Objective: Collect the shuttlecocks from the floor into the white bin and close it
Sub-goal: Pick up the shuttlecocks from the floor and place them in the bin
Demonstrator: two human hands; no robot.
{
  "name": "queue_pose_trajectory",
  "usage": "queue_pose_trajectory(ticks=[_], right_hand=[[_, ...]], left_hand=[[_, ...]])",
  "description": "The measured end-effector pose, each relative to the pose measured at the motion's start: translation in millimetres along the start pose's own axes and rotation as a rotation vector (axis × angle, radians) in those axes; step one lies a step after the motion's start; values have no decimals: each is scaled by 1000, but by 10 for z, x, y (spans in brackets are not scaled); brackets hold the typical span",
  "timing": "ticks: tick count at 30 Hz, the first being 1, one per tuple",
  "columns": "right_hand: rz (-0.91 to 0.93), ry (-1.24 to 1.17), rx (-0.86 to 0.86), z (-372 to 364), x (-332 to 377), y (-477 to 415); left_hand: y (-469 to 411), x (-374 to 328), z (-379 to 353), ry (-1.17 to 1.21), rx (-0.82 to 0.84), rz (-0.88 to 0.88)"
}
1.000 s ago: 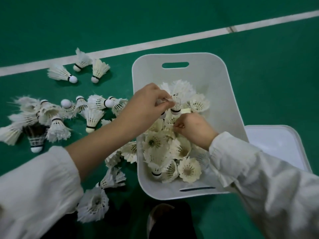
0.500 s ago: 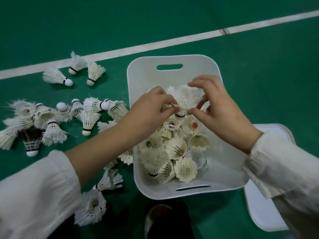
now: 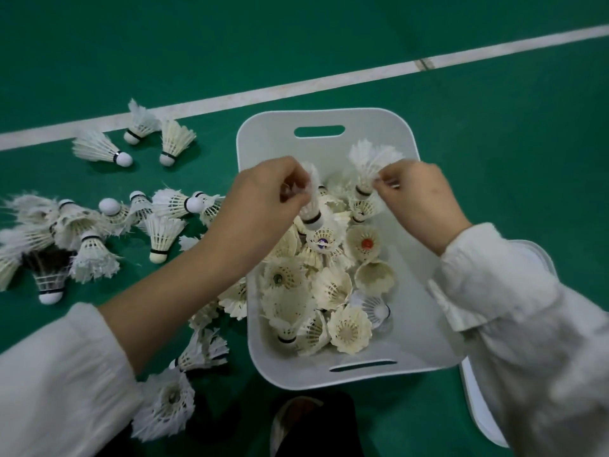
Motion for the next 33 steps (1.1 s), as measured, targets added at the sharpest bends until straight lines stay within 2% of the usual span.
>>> queue_pose_trajectory(ticks=[5, 9, 13, 16, 18, 20, 22, 24, 27, 30, 33], right_hand=[[-51, 162, 130, -493, -163, -96], [-112, 151, 187, -748, -283, -139], [-40, 240, 255, -799, -180, -129], [21, 300, 222, -621, -93, -85], [108, 251, 144, -384, 31, -12], [218, 55, 92, -133, 251, 114], [339, -113, 148, -59, 486, 238], [400, -132, 232, -165, 577, 292], [360, -75, 241, -283, 581, 223], [296, -58, 117, -200, 533, 48], [165, -104, 4, -171, 419, -141]], left_hand=[[56, -30, -85, -132, 54, -138], [58, 1, -118, -214, 68, -189], [48, 13, -139, -227, 93, -183], [22, 34, -160, -231, 107, -182], [2, 45, -165, -235, 110, -185], [-21, 43, -162, -237, 118, -184], [-40, 25, -152, -218, 127, -185], [-50, -4, -151, -179, 138, -187], [-60, -44, -143, -177, 166, -213], [-85, -69, -11, -223, 174, -247], [-99, -42, 228, -307, 115, -274]])
Point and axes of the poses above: each hand's wrist, its own y-axis away from the middle knuckle, its own z-axis out of the back of the hand, x = y × z, the point moved 7 cm from there along -y, towards the middle knuckle, and after that the axes turned 4 degrees about -x, right-handed, at the moved point
